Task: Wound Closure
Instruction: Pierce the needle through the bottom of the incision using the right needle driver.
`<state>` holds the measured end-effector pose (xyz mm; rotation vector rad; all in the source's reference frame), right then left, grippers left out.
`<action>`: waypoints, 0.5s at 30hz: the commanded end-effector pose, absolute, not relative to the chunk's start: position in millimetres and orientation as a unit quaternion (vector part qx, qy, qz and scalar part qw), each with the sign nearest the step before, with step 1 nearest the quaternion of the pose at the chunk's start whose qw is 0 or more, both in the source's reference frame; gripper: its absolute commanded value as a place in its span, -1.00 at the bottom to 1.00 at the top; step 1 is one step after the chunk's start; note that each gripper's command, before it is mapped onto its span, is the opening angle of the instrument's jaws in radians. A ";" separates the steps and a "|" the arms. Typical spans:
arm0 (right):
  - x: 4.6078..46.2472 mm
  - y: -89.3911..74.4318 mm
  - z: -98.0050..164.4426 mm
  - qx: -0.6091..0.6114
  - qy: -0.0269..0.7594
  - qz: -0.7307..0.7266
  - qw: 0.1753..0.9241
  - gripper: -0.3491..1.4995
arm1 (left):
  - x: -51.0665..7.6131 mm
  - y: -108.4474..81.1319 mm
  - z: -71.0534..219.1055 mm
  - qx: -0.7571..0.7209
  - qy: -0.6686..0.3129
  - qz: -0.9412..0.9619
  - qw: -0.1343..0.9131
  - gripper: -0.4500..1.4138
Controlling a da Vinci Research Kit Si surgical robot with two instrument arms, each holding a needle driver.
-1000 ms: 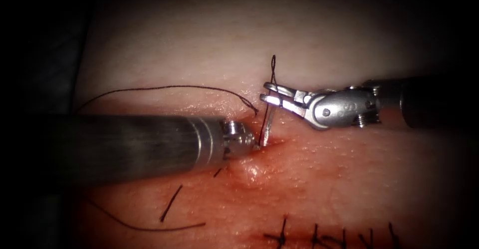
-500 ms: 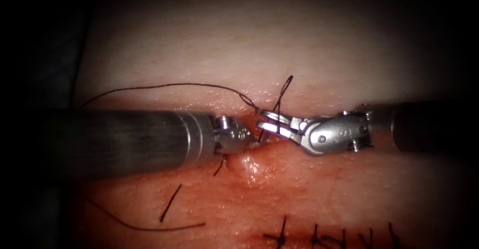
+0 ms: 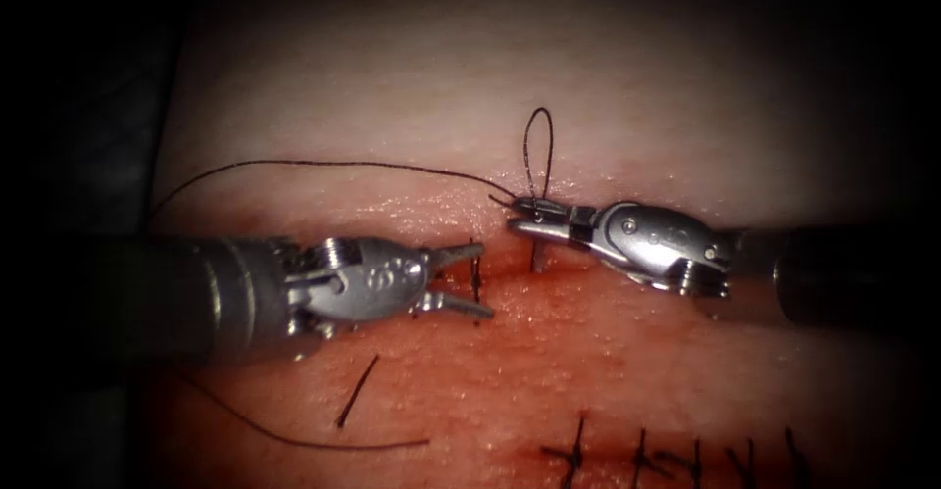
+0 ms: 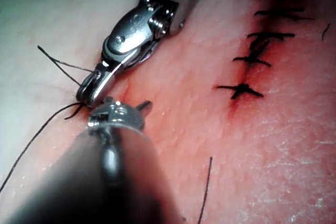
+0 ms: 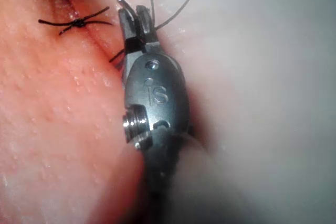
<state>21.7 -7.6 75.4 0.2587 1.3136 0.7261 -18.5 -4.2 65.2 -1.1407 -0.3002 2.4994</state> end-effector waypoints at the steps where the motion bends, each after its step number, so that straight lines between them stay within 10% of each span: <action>1: 22.2 -7.2 76.0 0.121 0.595 0.334 0.721 -1.00 | -19.6 -4.8 66.0 -0.407 -0.106 0.888 0.187 -0.25; 15: 21.8 -6.5 77.0 0.204 0.605 0.395 0.660 -1.00 | -23.5 -9.0 70.5 -0.401 -0.116 0.894 0.160 -0.30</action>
